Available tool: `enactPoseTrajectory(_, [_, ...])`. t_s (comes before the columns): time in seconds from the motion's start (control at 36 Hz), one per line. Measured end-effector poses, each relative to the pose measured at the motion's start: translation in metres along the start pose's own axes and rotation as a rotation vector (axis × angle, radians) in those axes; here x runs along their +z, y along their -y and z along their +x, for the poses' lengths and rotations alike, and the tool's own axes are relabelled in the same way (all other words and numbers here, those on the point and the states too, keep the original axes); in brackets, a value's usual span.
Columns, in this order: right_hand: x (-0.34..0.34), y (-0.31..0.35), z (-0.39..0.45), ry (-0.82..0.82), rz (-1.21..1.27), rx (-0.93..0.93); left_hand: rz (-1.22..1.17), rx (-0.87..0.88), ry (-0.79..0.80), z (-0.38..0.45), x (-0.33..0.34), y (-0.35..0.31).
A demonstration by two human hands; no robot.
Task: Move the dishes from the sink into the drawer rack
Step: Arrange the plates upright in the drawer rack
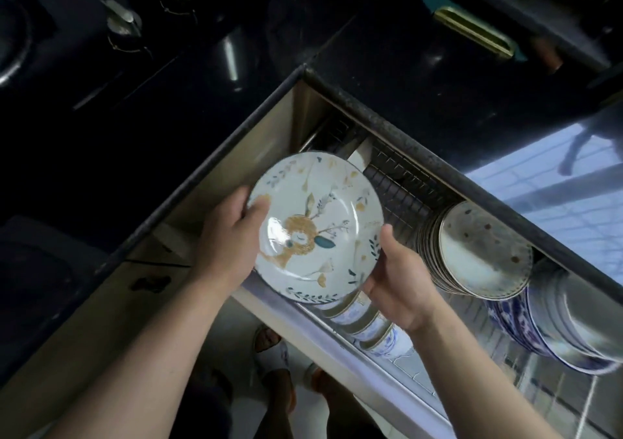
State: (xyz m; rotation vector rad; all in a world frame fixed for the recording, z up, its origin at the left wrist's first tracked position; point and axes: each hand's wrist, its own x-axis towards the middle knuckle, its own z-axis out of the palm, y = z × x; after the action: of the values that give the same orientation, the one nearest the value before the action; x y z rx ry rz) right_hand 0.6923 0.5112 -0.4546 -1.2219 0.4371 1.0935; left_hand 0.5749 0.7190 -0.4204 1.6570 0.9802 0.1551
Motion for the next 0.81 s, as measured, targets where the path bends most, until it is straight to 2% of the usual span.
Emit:
enactPoseTrajectory(0.06, [-0.017, -0.001, -0.01, -0.066, 0.01, -0.018, 0.049, 0.02, 0.021, -0.002, 0.005, -0.002])
enactPoseTrajectory(0.22, [-0.06, 0.005, -0.044, -0.314, -0.038, -0.174, 0.246, 0.05, -0.104, -0.001, 0.011, 0.0])
enactPoseTrajectory(0.31, [-0.062, 0.012, -0.046, -0.322, -0.089, -0.229, 0.329, 0.077, -0.107, -0.003, 0.014, 0.0])
enactPoseTrajectory(0.47, [-0.031, 0.017, -0.03, -0.321, -0.223, -0.215, 0.372, 0.068, -0.115, -0.005, 0.014, 0.0])
enactPoseTrajectory(0.81, [0.027, 0.029, 0.049, -0.47, -0.288, -0.203, 0.408, 0.114, -0.149, -0.005, 0.015, 0.003])
